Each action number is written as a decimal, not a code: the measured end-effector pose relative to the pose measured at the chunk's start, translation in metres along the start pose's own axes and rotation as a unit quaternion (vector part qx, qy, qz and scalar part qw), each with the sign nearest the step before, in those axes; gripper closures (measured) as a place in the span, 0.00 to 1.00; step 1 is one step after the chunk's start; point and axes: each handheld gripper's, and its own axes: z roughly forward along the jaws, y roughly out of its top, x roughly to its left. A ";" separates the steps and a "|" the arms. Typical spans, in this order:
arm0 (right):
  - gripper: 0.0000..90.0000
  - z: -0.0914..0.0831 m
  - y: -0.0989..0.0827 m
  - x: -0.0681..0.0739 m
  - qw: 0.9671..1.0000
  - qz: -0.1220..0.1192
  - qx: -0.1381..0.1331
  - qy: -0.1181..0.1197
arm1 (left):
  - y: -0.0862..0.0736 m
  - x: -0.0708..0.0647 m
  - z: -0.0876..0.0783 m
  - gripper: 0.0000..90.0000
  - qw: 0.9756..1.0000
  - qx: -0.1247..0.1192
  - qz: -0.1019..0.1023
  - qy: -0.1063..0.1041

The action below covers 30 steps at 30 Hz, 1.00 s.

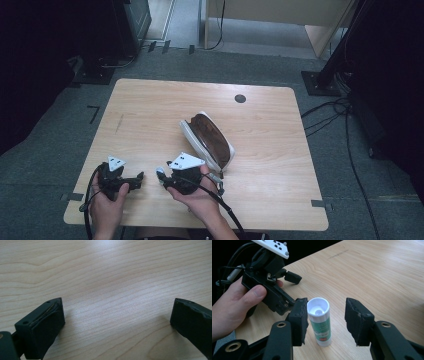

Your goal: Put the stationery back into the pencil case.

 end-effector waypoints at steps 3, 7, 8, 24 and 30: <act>0.58 0.002 0.001 0.002 1.000 -0.001 0.003 0.002 | 0.000 0.000 0.000 0.00 1.000 0.000 0.001 0.000; 0.58 0.008 0.000 0.004 1.000 -0.004 0.006 0.002 | 0.000 0.000 0.000 0.00 1.000 0.000 0.000 0.000; 0.58 0.009 0.000 0.004 1.000 -0.004 0.007 0.001 | 0.000 0.000 0.000 0.00 1.000 0.000 0.000 0.000; 0.65 0.024 -0.004 0.009 0.999 -0.027 0.030 -0.012 | 0.000 0.000 0.000 0.00 1.000 0.000 0.001 0.000; 0.73 0.025 -0.005 0.011 0.998 -0.045 0.035 -0.025 | 0.000 0.000 0.000 0.00 1.000 0.000 0.000 0.000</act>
